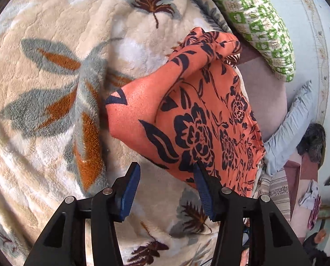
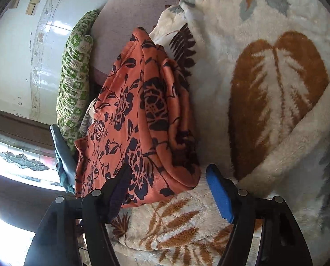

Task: Fold small clothes

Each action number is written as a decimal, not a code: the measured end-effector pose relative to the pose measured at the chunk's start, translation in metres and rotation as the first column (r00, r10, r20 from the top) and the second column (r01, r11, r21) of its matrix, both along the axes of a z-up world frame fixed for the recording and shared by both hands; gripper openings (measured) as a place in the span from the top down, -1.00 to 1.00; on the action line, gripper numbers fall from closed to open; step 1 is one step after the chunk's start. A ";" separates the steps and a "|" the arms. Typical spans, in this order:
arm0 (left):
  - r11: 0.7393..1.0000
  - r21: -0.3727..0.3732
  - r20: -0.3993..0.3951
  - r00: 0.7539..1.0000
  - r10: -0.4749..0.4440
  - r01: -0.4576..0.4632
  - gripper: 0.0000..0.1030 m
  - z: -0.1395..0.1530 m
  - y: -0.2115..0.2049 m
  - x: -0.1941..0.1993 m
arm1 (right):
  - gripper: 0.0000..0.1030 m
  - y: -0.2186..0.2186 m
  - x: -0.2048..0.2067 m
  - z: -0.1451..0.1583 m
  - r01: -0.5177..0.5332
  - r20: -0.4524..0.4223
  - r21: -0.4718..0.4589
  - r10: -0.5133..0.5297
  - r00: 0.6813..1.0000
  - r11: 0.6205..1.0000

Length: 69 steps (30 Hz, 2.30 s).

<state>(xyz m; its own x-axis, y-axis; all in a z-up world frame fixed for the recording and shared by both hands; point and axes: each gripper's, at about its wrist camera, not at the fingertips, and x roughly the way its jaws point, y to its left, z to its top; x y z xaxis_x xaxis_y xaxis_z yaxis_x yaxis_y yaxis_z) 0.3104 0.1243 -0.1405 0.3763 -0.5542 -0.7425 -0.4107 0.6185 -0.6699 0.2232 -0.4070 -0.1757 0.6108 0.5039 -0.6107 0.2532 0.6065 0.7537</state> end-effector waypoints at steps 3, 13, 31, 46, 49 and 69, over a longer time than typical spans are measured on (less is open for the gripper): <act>0.998 0.019 -0.009 0.999 0.052 -0.051 0.05 -0.006 -0.001 0.020 | -0.39 0.005 0.008 -0.002 0.008 0.000 -0.008 -0.008 1.000 1.000; 0.995 0.063 0.130 0.989 0.074 -0.082 0.76 0.042 -0.018 0.003 | 0.67 -0.012 0.002 0.066 -0.005 0.191 0.013 0.003 0.982 1.000; 0.820 0.571 0.251 0.945 -0.211 0.032 -0.34 0.133 -0.038 0.020 | -0.15 -0.011 0.066 0.095 -0.003 0.114 -0.295 0.038 0.993 0.955; 0.615 0.771 -0.013 0.968 -0.249 0.168 0.63 0.030 -0.103 0.165 | 0.77 0.007 0.176 0.055 -0.067 0.006 -0.458 0.079 0.997 0.887; 0.672 0.736 -0.016 0.994 -0.112 0.088 0.69 0.016 -0.071 0.175 | 0.83 -0.014 0.171 0.055 0.017 0.049 -0.414 0.004 0.999 0.910; 0.864 0.495 0.070 0.988 -0.141 0.088 0.23 0.043 -0.083 0.022 | 0.03 0.008 0.016 0.068 -0.024 0.008 -0.353 0.028 1.000 0.935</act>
